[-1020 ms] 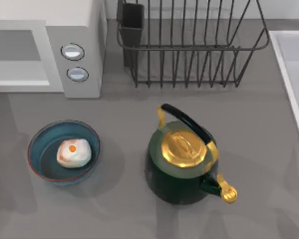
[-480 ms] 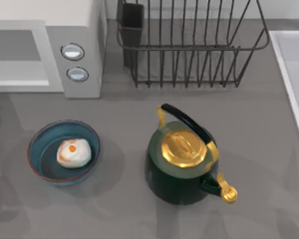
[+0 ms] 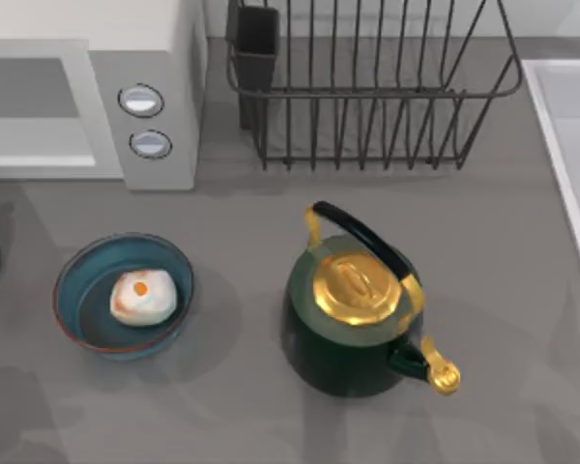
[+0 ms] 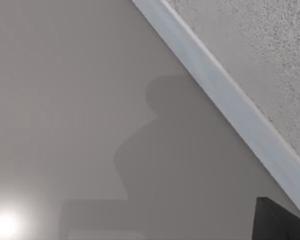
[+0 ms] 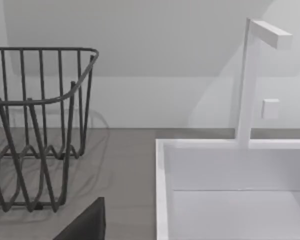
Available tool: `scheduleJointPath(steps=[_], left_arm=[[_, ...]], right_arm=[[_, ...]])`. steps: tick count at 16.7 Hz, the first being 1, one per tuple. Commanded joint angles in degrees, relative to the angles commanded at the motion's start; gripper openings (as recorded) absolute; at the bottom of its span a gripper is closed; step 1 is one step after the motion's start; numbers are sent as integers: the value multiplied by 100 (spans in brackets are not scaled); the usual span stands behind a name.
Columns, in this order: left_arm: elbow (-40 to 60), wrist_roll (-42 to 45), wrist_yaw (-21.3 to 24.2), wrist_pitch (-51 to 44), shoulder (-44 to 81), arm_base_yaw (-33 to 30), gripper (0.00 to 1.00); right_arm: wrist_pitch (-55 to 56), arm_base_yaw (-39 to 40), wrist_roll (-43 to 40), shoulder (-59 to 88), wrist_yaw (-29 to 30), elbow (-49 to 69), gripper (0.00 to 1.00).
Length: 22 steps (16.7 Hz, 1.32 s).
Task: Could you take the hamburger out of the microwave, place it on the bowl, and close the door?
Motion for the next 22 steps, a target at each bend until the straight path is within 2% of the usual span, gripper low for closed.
scheduleJointPath(steps=[4,10,12,14,18,22], left_arm=[[-131,-345,-330,-9,-198,-400,0],[-559,-1628,-1526,5,-911,-2290,0],[-675,-1961,-1839,10,-1103,-2682,0],[-726,-2101,-1974,10,-1185,-2827,0],[-674,-2099,-1966,18,-1143,-2799,0],[-230,-2132,-2007,301,-473,-2862,0]], right_arm=[[0,0,0,0,0,0,100],[0,0,0,0,0,0,100],[0,0,0,0,0,0,100],[0,0,0,0,0,0,100],[0,0,0,0,0,0,100],[0,0,0,0,0,0,100]])
